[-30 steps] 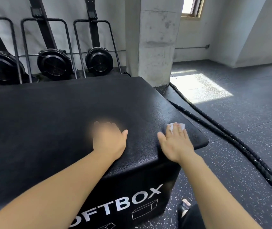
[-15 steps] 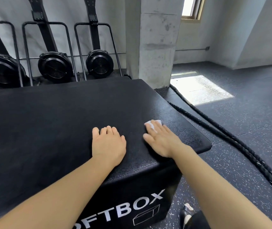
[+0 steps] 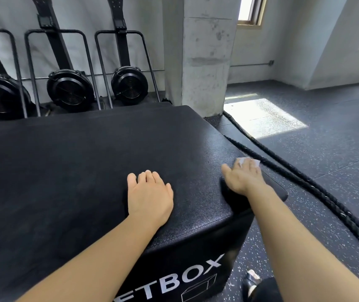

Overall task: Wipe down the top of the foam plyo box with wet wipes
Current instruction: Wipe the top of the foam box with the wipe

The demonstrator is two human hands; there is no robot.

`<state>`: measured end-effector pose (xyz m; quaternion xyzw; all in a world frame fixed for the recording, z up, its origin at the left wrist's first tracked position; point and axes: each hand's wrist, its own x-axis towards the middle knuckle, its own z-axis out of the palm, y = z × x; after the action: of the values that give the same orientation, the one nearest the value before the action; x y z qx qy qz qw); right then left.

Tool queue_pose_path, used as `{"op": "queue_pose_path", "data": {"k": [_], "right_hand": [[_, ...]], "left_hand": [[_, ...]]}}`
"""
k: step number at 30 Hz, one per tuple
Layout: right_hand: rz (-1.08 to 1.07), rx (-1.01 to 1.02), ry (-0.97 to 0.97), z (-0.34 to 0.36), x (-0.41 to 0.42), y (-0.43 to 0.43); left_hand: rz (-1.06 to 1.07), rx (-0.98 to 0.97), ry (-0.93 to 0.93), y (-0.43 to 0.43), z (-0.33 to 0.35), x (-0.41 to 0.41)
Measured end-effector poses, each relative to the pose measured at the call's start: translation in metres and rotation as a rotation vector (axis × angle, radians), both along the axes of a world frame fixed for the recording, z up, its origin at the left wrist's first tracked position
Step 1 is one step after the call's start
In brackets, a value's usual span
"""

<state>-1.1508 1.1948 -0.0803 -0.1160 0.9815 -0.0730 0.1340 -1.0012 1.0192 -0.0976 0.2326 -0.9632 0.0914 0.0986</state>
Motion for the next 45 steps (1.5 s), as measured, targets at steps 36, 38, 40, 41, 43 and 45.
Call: {"op": "queue_pose_path", "data": {"k": [36, 38, 40, 41, 43, 45], "right_hand": [[0.243, -0.003, 0.012, -0.01, -0.023, -0.07], [0.343, -0.023, 0.004, -0.011, -0.015, -0.095], [0.477, -0.013, 0.02, -0.01, -0.008, -0.119], [0.532, -0.014, 0.051, -0.011, -0.004, -0.128], [0.586, -0.044, 0.097, -0.008, -0.001, -0.139], [0.612, -0.067, 0.093, -0.01, -0.004, -0.138]], "left_hand": [[-0.014, 0.047, -0.066, -0.002, 0.003, -0.004], [-0.011, 0.053, -0.052, -0.003, 0.002, -0.004], [-0.016, 0.057, -0.033, -0.004, 0.001, -0.003], [-0.023, 0.056, -0.023, -0.005, 0.001, -0.003], [-0.041, 0.047, -0.003, -0.009, 0.003, -0.002], [-0.064, 0.011, 0.021, -0.018, 0.007, -0.002]]}}
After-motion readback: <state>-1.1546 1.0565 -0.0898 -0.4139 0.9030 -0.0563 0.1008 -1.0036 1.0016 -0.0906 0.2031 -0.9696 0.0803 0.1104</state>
